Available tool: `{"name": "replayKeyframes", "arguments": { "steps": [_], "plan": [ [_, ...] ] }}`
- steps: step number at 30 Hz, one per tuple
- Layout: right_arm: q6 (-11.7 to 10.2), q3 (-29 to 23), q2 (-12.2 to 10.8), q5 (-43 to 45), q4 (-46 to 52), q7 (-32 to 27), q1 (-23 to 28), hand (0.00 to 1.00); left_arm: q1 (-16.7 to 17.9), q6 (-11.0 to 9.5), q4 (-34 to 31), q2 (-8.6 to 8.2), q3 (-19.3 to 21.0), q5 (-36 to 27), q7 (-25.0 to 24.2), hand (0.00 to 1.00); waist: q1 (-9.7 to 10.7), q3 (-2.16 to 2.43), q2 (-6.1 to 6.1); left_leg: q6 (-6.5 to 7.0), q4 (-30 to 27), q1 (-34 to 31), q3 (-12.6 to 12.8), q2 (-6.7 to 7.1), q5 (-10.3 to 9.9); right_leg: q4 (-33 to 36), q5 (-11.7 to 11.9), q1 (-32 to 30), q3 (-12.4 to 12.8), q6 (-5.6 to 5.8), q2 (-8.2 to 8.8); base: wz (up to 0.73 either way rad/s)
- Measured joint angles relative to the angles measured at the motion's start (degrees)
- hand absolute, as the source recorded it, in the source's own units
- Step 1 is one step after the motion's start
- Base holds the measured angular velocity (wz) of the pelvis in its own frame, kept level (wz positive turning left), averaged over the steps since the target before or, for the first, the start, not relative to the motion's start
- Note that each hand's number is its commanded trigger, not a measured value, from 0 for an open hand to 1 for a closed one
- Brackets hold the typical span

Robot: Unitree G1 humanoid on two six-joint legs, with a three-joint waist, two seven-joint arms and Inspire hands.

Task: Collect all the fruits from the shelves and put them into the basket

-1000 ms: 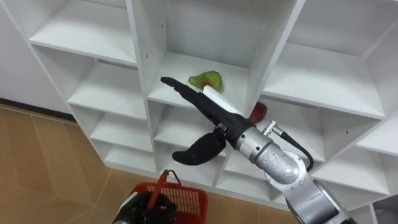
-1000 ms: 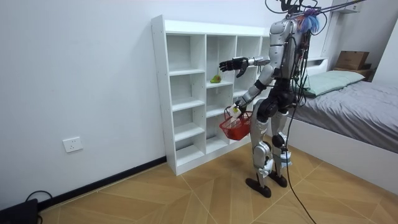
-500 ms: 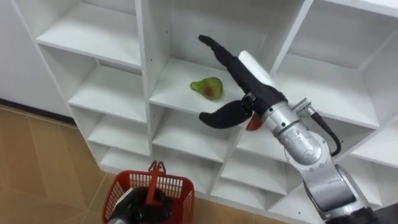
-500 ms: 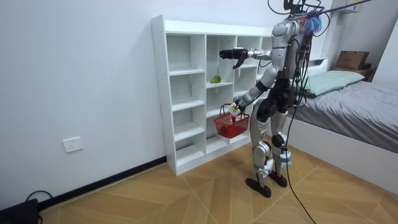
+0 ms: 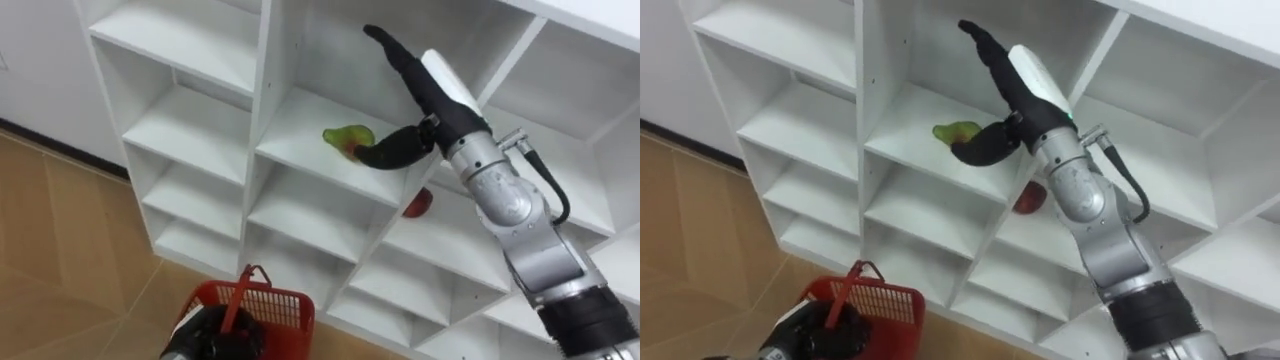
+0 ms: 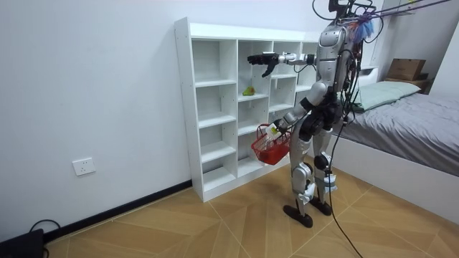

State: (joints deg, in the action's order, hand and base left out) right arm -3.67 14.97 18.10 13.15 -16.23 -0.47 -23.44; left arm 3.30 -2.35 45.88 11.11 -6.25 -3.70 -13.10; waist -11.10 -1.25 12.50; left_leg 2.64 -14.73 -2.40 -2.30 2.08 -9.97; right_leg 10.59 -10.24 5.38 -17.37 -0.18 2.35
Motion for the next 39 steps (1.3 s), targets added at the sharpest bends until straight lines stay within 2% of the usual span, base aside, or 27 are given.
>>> {"name": "replayKeyframes", "arguments": {
  "steps": [5, 10, 15, 17, 20, 22, 28, 31, 39],
  "plan": [
    [0.1, -0.1, 0.7, -1.7, -3.0, -0.9, -1.5, 0.0, -0.3, 1.3, 0.0, 0.65, 1.7, 0.0, -0.2, 1.0, -0.3, -0.05, 1.12, -0.17, -1.7, -2.9, -1.4, 0.08, 0.0, 0.0, 0.1, -1.8, -0.3, -0.13, -0.31, 0.16],
    [0.1, 0.1, 0.7, -2.7, -7.1, -2.1, -3.1, 0.0, -0.8, 1.9, 0.0, 1.12, 1.7, 0.0, 0.0, 1.0, -0.7, -0.23, 1.1, -0.19, -3.1, -6.2, -2.0, 0.09, 0.0, 0.0, 0.4, -4.3, -1.1, -0.57, -0.39, 0.06],
    [0.1, 0.1, 0.6, -2.3, -13.5, -2.1, -5.7, 0.0, -1.3, 2.1, 0.3, 0.9, 1.6, 0.0, 0.3, 1.0, -1.4, -0.53, 0.69, -0.22, -3.1, -8.1, -2.8, 0.4, 0.3, 0.1, 0.4, -5.9, -1.8, -0.6, -0.24, 0.08],
    [0.1, 0.1, 0.5, -2.4, -17.7, -2.2, -8.3, 0.0, -1.3, 2.2, 0.5, 0.93, 0.5, 0.0, 0.4, 1.0, -1.7, -0.9, 0.16, -0.15, -3.2, -9.0, -3.1, 0.56, 0.6, 0.1, 0.4, -6.6, -2.4, -0.61, -0.11, 0.11],
    [0.1, 0.1, 0.5, -2.3, -21.8, -2.9, -11.1, 0.0, -1.8, 2.4, 1.0, 1.27, -0.7, 0.0, 0.4, 1.0, -1.6, -1.14, -0.19, -0.17, -3.8, -11.1, -4.0, 0.7, 0.6, 0.2, 0.4, -8.1, -3.2, -0.61, -0.1, 0.13],
    [0.1, 0.0, 0.6, -2.3, -22.4, -3.9, -11.6, 0.0, -2.7, 2.4, 1.4, 1.07, -0.9, 0.0, 0.5, 1.0, -1.8, -1.18, -0.23, -0.24, -4.4, -12.8, -4.0, 0.66, 0.7, 0.5, 0.4, -9.7, -3.2, -0.62, -0.12, 0.09],
    [-0.4, 0.7, 0.4, 1.0, -25.5, -6.2, -12.3, 0.0, -4.1, 2.5, 1.4, 0.54, -2.3, 0.0, 0.6, 1.0, -1.8, -1.67, -0.96, -0.16, -4.3, -13.5, -4.2, 0.8, 0.7, 1.3, 0.3, -11.0, -3.2, -0.55, 0.39, 0.0],
    [-0.6, 0.7, 0.3, 1.2, -26.2, -7.4, -13.6, 0.0, -5.2, 2.5, 1.4, 0.48, -3.2, -0.1, 0.7, 1.0, -1.8, -1.73, -1.28, -0.05, -4.1, -14.5, -4.0, 0.83, 1.2, 2.0, 0.3, -12.5, -3.2, -0.56, 0.45, -0.03],
    [-0.4, 0.6, 0.3, 1.2, -28.9, -7.7, -15.3, 0.0, -5.3, 3.3, 1.4, 0.22, -4.7, -0.8, 1.2, 1.0, -1.9, -1.63, -1.9, -0.13, -3.8, -15.1, -3.9, 0.84, 2.1, 2.5, 0.4, -13.4, -3.2, -0.72, 0.68, 0.0]
  ]
}}
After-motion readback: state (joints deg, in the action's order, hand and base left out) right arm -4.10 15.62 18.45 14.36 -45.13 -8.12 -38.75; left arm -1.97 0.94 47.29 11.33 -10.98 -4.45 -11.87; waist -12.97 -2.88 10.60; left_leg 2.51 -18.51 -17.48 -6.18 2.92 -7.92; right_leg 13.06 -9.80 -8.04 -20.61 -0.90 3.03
